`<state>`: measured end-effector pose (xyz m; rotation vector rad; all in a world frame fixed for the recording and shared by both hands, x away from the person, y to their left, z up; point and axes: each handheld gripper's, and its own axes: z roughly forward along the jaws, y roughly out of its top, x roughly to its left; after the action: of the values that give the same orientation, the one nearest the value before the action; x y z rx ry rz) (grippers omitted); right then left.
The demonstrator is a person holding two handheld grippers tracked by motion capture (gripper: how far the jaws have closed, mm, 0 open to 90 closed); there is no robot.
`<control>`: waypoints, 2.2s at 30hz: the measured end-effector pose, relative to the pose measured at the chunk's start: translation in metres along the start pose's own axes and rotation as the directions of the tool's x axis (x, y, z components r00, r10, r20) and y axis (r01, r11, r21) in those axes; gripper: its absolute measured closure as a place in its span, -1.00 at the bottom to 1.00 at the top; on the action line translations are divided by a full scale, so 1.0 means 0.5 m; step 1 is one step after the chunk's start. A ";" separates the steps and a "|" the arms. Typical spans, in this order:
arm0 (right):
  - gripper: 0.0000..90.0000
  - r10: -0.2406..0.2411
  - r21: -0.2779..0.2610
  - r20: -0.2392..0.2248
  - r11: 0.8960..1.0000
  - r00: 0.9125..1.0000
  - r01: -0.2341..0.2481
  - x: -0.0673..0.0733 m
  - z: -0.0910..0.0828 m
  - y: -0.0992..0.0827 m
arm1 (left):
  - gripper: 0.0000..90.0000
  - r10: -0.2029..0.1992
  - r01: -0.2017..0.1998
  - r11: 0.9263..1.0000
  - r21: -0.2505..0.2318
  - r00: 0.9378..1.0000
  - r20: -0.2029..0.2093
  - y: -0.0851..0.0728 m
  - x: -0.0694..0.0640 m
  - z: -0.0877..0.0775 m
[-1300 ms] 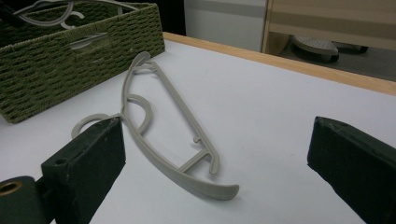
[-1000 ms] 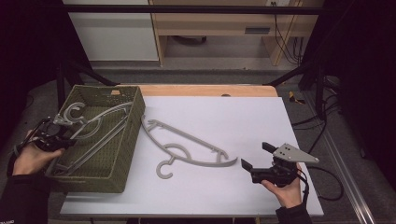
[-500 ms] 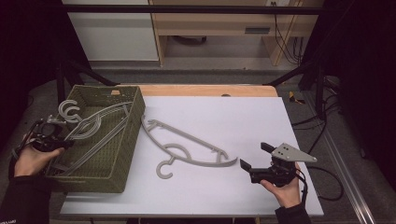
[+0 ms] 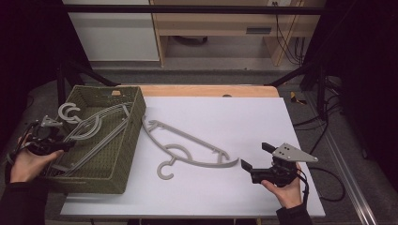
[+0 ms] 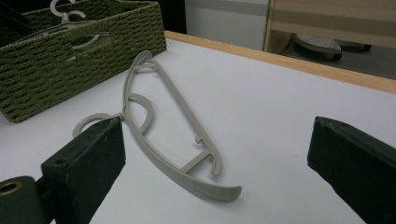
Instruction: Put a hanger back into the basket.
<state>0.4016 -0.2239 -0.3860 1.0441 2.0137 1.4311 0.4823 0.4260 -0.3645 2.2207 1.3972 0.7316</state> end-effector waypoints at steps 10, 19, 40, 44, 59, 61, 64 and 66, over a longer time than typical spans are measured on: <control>-0.89 -0.014 0.000 -0.003 1.000 1.000 0.014 0.004 0.004 0.012 | -0.16 0.017 -0.004 0.977 -0.212 0.998 0.060 0.026 -0.065 -0.066; -0.88 -0.017 -0.006 -0.011 1.000 1.000 0.017 0.008 0.009 0.021 | -0.49 0.045 0.022 0.920 -0.391 0.986 0.162 0.042 -0.159 -0.109; -0.85 -0.047 0.069 -0.084 0.996 0.995 0.053 0.030 0.058 0.038 | -0.72 0.152 0.051 0.850 -0.524 0.929 0.336 0.018 -0.350 -0.099; -0.85 -0.054 0.101 -0.097 0.993 0.994 0.064 0.035 0.072 0.038 | -0.74 0.155 0.053 0.853 -0.519 0.925 0.348 0.014 -0.358 -0.091; -0.74 -0.111 0.292 -0.210 0.941 0.971 0.171 0.074 0.164 0.073 | -0.76 0.182 0.032 0.861 -0.507 0.912 0.367 0.010 -0.372 -0.071; -0.72 -0.125 0.312 -0.226 0.930 0.966 0.194 0.082 0.179 0.079 | -0.75 0.184 0.031 0.862 -0.506 0.911 0.369 0.011 -0.372 -0.071; -0.68 -0.135 0.356 -0.250 0.908 0.959 0.221 0.096 0.203 0.086 | -0.75 0.185 0.031 0.862 -0.507 0.910 0.371 0.011 -0.370 -0.071; -0.65 -0.150 0.378 -0.270 0.892 0.951 0.248 0.104 0.220 0.088 | -0.76 0.183 0.031 0.863 -0.504 0.911 0.370 0.010 -0.369 -0.070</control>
<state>0.4637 -0.1106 -0.3811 0.8143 2.5887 1.0899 0.3979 0.2586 -0.3731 1.8734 0.7994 0.5345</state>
